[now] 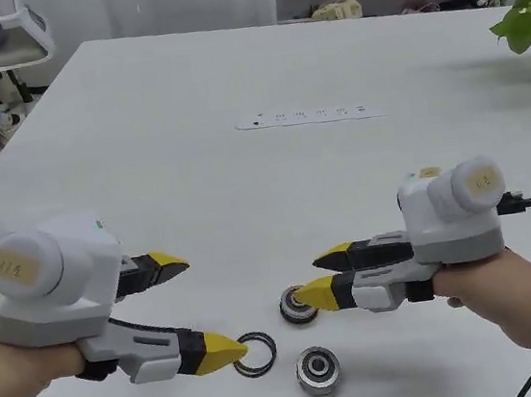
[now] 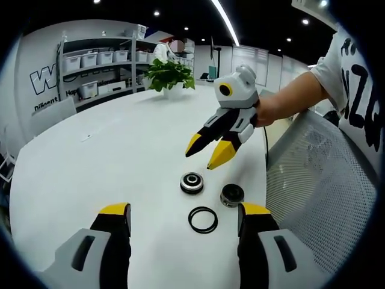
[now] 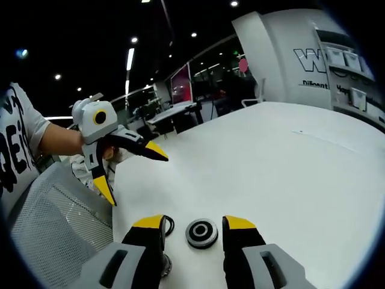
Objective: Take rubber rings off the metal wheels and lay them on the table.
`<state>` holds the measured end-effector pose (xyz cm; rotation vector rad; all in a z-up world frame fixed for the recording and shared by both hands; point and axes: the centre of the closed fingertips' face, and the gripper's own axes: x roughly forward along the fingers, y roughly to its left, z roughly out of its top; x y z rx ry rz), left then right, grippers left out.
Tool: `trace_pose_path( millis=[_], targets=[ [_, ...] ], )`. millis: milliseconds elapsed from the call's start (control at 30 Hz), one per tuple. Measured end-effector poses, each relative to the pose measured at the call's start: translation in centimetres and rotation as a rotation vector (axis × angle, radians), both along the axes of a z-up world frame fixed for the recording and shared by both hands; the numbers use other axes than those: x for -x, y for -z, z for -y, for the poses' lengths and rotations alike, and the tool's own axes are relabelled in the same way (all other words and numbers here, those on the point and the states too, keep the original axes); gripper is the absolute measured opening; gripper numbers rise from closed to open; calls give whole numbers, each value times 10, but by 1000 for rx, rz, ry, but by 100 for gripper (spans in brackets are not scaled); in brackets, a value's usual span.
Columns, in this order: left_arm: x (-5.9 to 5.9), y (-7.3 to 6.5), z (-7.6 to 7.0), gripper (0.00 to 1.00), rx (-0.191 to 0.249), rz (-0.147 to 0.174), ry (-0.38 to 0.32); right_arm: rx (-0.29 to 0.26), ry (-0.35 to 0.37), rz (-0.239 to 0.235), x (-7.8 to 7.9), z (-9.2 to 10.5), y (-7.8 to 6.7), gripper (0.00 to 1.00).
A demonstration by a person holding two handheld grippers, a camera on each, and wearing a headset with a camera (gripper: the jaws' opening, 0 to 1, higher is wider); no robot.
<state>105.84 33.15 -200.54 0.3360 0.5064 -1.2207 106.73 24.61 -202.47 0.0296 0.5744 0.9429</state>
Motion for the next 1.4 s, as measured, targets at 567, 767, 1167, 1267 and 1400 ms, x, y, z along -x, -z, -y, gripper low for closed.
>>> trace_pose_path(
  millis=[567, 767, 1167, 1267, 1400],
  targets=[
    [-8, 0, 12, 68, 8, -15, 6, 51, -32, 45, 1, 11, 4, 36],
    [-11, -1, 17, 68, 12, -18, 8, 79, -62, 64, 4, 12, 8, 35],
    [-15, 1, 26, 61, 18, -21, 10, 106, -91, 77, 6, 17, 14, 34],
    [-16, 3, 28, 61, 19, -30, 9, 115, -102, 76, 8, 18, 16, 34],
    [-17, 6, 29, 61, 15, -34, 14, 123, -111, 73, 9, 18, 19, 33]
  ],
)
